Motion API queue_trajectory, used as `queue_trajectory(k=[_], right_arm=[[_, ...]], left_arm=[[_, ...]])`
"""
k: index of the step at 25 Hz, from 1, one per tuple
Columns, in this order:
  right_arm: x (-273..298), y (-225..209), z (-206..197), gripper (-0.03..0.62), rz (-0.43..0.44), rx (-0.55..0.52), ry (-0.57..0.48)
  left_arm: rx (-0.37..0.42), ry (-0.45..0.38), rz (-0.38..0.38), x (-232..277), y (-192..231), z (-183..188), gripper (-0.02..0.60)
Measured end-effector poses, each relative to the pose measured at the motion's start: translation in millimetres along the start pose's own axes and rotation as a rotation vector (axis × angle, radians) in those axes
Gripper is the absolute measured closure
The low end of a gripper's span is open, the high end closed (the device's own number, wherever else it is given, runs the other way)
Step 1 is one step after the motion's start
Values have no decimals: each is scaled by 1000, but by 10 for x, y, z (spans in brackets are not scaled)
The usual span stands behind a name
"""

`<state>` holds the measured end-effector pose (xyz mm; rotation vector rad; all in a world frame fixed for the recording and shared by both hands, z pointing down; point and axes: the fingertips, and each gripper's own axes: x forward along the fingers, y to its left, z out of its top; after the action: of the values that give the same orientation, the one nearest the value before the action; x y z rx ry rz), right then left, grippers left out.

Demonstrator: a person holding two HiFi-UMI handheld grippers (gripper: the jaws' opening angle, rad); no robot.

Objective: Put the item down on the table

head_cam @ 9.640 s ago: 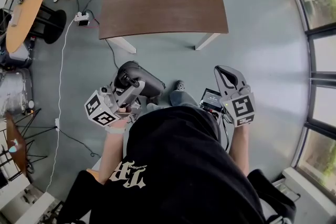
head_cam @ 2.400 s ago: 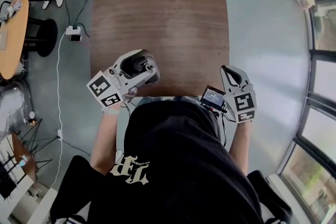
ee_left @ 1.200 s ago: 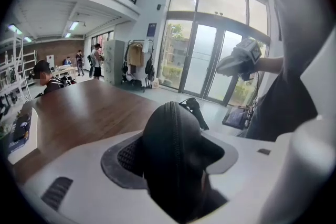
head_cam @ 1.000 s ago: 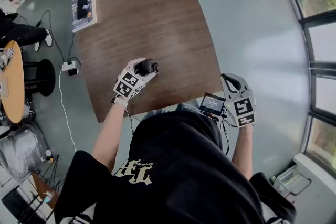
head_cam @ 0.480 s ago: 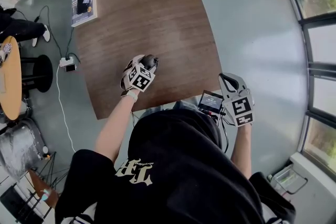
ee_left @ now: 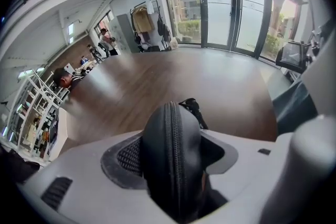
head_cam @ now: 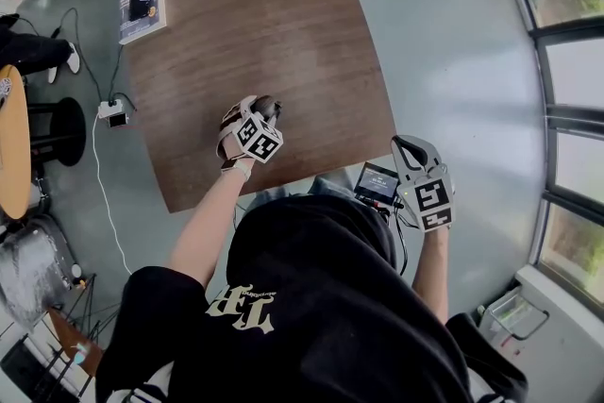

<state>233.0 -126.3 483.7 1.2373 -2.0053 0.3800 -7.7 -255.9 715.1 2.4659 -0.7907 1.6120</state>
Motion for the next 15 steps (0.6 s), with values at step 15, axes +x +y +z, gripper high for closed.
queue_trajectory(k=[15], right_arm=[[-116,83,-142,606,-19,24,23]], left_arm=[[89,16,-10,2,-295,-40,305]])
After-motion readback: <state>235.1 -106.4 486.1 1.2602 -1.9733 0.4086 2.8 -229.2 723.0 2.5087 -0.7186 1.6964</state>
